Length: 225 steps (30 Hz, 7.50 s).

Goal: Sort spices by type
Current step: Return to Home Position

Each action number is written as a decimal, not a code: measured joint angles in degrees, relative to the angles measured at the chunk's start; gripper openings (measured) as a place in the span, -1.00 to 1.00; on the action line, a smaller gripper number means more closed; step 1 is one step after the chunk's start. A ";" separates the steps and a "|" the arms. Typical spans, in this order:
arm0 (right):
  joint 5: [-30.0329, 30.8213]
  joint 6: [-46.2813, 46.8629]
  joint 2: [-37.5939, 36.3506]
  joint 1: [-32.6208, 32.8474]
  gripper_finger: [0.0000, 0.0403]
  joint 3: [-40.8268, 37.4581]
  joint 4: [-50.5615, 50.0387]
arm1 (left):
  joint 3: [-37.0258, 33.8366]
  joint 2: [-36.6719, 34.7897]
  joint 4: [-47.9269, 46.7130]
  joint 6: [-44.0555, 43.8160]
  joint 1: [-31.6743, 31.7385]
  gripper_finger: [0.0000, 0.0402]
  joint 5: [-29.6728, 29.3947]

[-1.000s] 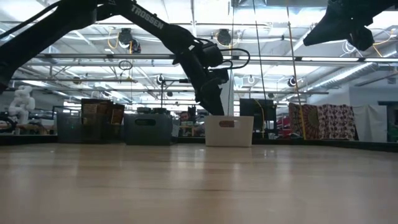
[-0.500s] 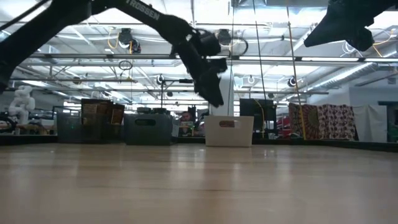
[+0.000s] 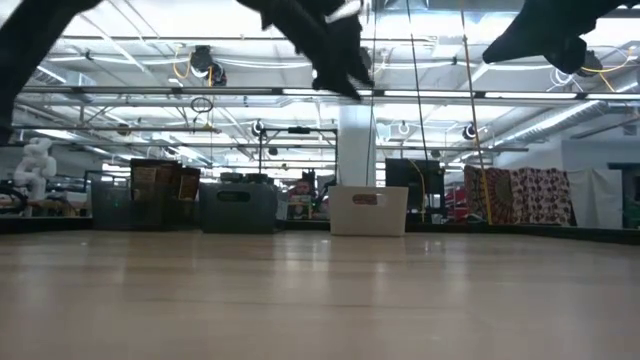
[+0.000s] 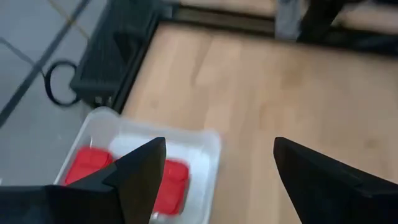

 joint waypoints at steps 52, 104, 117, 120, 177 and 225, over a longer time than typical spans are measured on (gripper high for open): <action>-48.73 -23.71 22.18 -24.77 -1.00 0.02 58.32 | -63.34 -52.90 39.93 -20.83 -34.72 0.51 -33.77; -36.03 -11.69 -7.24 -26.47 -1.00 -39.43 71.44 | -94.79 -84.52 37.51 -34.89 -34.59 0.51 -39.67; -36.46 -15.01 -11.06 -26.47 -1.00 -41.07 69.21 | -94.77 -91.92 33.65 -35.33 -35.80 0.51 -37.88; -36.65 -15.06 -13.55 -26.47 -1.00 -41.07 65.50 | -94.77 -96.24 29.55 -36.45 -36.25 0.51 -37.99; -39.39 -17.66 -24.07 -26.47 -1.00 -41.05 46.63 | -108.54 -104.65 41.99 -39.08 -37.98 0.51 -39.58; -39.36 -17.66 -24.07 -26.47 -1.00 -41.05 46.66 | -108.61 -104.65 41.86 -39.13 -37.96 0.51 -39.60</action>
